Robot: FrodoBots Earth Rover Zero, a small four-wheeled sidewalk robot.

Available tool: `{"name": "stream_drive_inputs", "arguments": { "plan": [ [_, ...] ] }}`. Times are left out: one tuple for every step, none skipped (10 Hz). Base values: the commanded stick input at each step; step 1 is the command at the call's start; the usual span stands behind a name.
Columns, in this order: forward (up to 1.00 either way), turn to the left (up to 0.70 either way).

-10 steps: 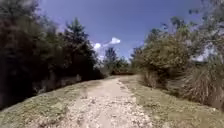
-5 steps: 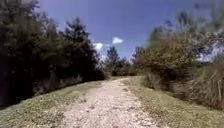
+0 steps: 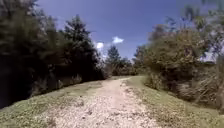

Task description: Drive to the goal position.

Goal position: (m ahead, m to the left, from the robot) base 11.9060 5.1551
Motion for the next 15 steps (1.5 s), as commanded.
{"name": "stream_drive_inputs", "arguments": {
  "plan": [
    [0.5, 0.0],
    [0.5, 0.0],
    [0.5, 0.0],
    [0.5, 0.0],
    [0.5, 0.0],
    [0.5, 0.0],
    [0.5, 0.0],
    [0.5, 0.0],
    [0.5, 0.0],
    [0.5, 0.0],
    [0.5, 0.0],
    [0.5, 0.0],
    [0.5, 0.0],
    [0.5, 0.0],
    [0.5, 0.0]
  ]
}}
